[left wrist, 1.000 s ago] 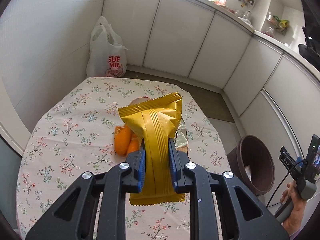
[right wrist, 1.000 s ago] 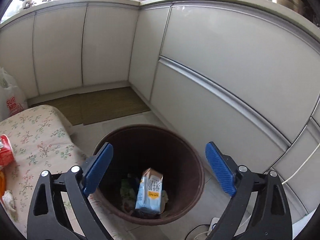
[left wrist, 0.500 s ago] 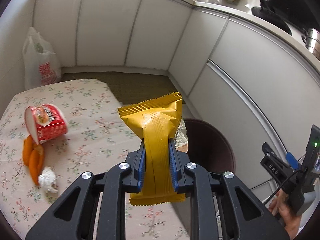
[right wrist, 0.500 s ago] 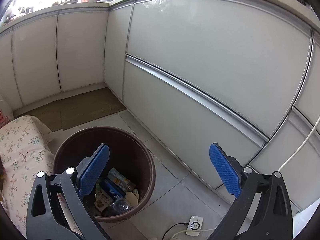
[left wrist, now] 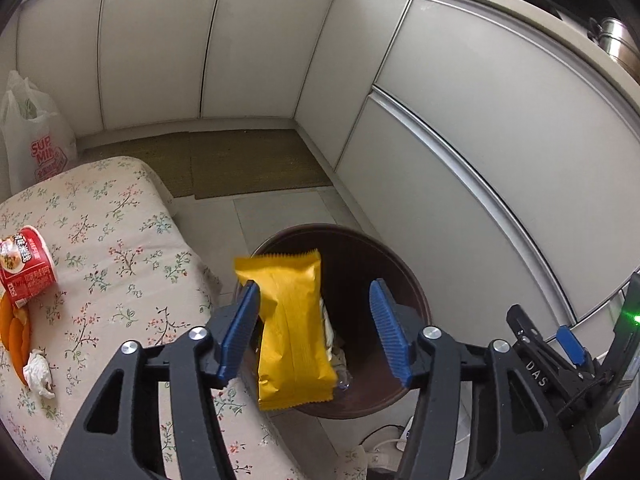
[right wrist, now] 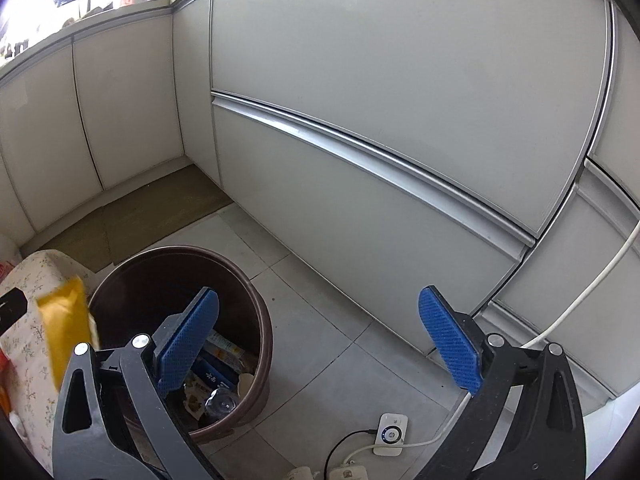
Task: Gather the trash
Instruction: 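Carry the yellow wrapper over the bucket and open the left gripper, then reach the left gripper to the orange peel and grasp it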
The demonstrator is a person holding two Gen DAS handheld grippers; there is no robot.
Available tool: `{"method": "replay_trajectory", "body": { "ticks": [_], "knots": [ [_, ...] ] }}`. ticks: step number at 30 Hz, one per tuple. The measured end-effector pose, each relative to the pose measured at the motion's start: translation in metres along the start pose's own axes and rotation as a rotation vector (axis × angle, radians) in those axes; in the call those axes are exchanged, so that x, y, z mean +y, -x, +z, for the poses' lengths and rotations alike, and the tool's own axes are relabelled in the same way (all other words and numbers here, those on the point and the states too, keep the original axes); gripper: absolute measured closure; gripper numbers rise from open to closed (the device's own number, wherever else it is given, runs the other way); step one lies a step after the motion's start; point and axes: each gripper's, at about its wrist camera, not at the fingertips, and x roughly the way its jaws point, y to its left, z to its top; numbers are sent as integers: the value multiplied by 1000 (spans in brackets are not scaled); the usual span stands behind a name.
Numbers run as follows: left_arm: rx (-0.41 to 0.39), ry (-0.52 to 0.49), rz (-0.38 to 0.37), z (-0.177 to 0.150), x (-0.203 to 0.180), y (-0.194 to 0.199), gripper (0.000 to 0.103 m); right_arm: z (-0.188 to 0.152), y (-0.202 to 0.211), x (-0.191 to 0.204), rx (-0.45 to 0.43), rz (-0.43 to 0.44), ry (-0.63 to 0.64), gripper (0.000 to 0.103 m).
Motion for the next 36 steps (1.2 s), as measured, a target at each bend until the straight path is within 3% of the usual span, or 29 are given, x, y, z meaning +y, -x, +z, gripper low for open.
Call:
{"method": "replay_trajectory", "body": {
  "ticks": [6, 12, 17, 24, 29, 36],
  "knots": [
    [31, 26, 143, -24, 49, 14, 40, 0, 4, 12, 30, 74, 8, 7],
    [82, 114, 318, -64, 140, 34, 40, -10, 21, 53, 30, 155, 129, 7],
    [87, 222, 426, -87, 215, 59, 40, -21, 35, 86, 2, 172, 256, 7],
    [87, 432, 434, -104, 293, 77, 40, -34, 45, 118, -3, 195, 352, 7],
    [63, 698, 337, -102, 349, 74, 40, -44, 54, 143, -16, 208, 429, 7],
    [59, 729, 424, -100, 392, 55, 43, -64, 66, 184, -58, 217, 578, 7]
  ]
}}
